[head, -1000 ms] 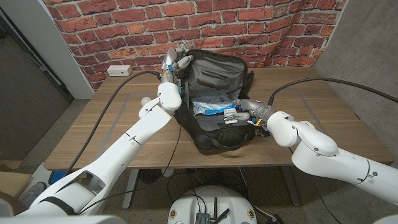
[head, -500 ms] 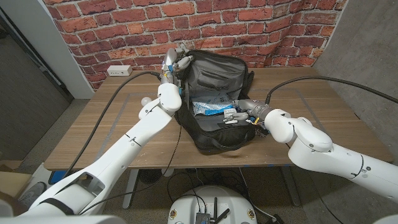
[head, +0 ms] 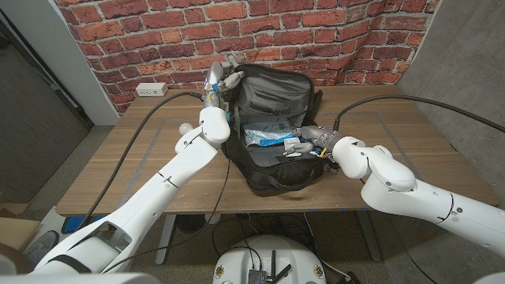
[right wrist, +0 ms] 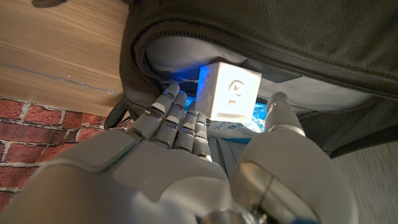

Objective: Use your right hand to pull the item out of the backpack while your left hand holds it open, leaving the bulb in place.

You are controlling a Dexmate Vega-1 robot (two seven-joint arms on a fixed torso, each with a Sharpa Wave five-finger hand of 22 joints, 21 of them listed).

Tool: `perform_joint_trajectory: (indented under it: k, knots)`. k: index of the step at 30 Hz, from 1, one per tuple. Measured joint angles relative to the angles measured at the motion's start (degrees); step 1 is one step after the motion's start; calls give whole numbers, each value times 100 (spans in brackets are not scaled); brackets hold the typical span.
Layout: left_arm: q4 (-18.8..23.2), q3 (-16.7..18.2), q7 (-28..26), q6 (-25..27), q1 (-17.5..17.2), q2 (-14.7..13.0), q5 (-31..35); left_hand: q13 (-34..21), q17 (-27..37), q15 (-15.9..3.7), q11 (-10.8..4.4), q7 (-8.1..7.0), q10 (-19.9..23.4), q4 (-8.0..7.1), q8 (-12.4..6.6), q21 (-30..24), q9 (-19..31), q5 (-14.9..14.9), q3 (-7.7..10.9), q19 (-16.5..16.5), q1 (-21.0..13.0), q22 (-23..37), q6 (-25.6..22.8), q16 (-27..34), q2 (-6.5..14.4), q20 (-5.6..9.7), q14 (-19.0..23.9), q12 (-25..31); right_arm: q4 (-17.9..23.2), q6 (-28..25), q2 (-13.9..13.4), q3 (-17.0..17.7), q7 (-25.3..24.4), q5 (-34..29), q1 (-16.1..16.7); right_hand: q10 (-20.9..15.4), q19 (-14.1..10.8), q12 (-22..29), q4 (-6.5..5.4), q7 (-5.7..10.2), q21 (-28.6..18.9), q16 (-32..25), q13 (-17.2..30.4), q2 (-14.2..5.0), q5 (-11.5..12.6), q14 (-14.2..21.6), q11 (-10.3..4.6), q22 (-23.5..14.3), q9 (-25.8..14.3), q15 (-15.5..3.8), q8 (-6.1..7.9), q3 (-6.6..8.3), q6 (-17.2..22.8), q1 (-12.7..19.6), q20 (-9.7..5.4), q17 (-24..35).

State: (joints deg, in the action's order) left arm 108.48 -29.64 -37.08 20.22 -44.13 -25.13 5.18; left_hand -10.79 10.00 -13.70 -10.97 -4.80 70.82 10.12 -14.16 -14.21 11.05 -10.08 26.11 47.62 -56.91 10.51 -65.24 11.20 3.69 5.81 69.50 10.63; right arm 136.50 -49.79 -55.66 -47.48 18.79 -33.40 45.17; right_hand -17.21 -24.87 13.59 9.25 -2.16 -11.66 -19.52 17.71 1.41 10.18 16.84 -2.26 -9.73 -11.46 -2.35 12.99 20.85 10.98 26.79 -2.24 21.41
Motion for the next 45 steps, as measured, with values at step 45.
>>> perform_joint_trajectory:
  k: [45]
  knots:
    - [14, 58, -140, 9, -91, 60, 41, -3, 0, 0, 0, 10, 0, 0, 23, 23, 3, -4, 0, 0, -26, 0, -10, -45, -3, 0, 0, 11, -277, 717, 219, 521, -587, -446, 557, -2530, -1163, 1640, 12, 413, -198, -909, 1084, -104, -1, 1799, -417, -59, -174, -98, 1051, -155, 2211, 823, -118, 558]
